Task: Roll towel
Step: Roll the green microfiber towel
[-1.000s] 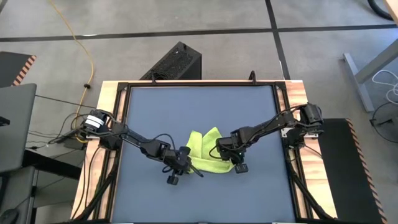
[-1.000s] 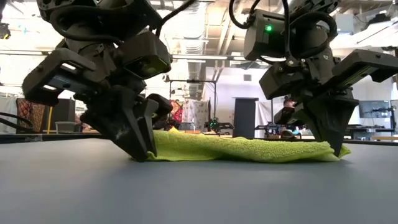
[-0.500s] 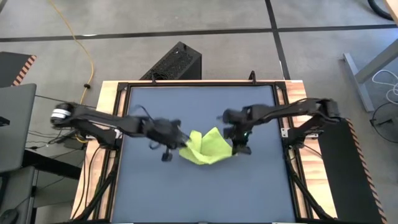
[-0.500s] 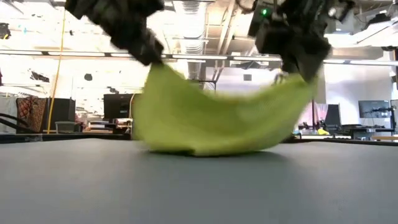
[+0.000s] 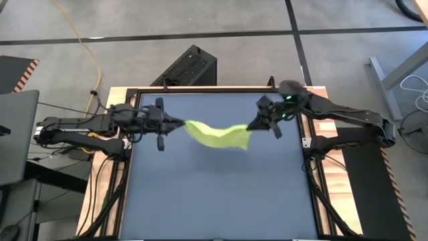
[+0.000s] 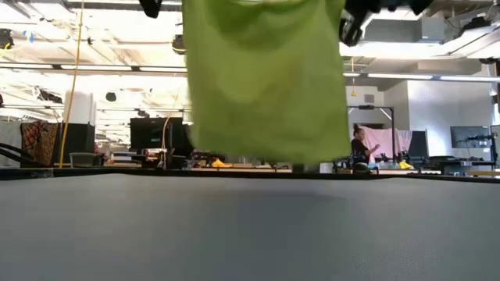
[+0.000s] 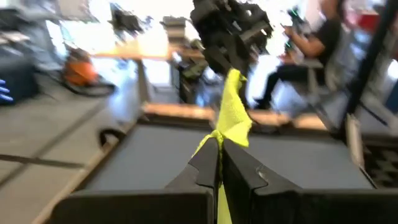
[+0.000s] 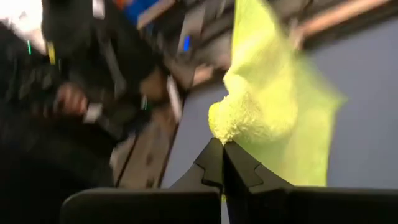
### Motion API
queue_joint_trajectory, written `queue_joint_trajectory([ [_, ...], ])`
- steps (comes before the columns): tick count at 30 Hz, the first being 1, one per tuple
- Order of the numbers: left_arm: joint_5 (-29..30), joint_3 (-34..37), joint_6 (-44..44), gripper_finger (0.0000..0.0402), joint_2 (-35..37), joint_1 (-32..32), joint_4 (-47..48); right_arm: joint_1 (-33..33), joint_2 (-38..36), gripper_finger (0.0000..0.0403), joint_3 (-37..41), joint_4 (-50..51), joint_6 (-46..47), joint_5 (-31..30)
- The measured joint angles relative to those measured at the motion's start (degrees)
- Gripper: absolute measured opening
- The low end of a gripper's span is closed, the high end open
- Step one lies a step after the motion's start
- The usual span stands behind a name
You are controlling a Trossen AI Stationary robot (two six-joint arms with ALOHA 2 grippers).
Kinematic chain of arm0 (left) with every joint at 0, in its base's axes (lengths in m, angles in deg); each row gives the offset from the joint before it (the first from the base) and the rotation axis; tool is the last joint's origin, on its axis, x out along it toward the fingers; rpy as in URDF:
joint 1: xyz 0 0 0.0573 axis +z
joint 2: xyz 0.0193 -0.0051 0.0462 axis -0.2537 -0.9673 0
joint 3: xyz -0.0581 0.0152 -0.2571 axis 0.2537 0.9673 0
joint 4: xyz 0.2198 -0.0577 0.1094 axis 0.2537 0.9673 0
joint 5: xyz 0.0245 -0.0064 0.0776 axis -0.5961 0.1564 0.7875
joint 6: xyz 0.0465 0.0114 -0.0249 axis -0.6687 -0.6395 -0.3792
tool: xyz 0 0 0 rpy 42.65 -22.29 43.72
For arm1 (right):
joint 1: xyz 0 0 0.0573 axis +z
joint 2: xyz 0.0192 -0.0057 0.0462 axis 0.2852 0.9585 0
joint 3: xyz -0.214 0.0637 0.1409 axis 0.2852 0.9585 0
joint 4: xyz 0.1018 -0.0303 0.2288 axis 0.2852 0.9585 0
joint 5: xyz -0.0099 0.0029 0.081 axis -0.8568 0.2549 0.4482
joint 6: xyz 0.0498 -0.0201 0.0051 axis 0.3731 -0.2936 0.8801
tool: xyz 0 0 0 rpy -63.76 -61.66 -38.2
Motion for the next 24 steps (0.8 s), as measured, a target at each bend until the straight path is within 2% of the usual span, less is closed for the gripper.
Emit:
queue_joint_trajectory([
  [4,2.75,-0.07,-2.27,0.0,-0.2,1.55,-2.79,-5.58,-1.88,0.0019,-0.28,-2.19,6.86,-2.74],
  [8,2.35,-0.08,-1.95,0.0,-3.75,7.58,-3.15,-11.94,1.07,0.0019,-2.24,1.18,1.15,-4.13],
  [11,-2.55,-1.45,-0.07,0.0,-5.71,12.89,-3.0,-16.1,3.97,0.0019,-4.23,4.64,-2.36,-4.91],
  [15,-9.48,-5.39,-0.33,0.0,-6.74,16.55,-1.93,-17.59,5.13,0.0019,-7.97,8.83,-5.03,-6.3],
  [20,-13.72,-10.77,-3.16,0.0,-7.29,16.94,7.17,-17.52,5.71,0.0019,-10.19,22.95,0.24,-8.43],
  [24,-21.98,-9.53,1.24,0.0,-9.6,14.65,15.54,-12.47,6.24,0.0019,-7.48,33.08,-1.3,-9.23],
])
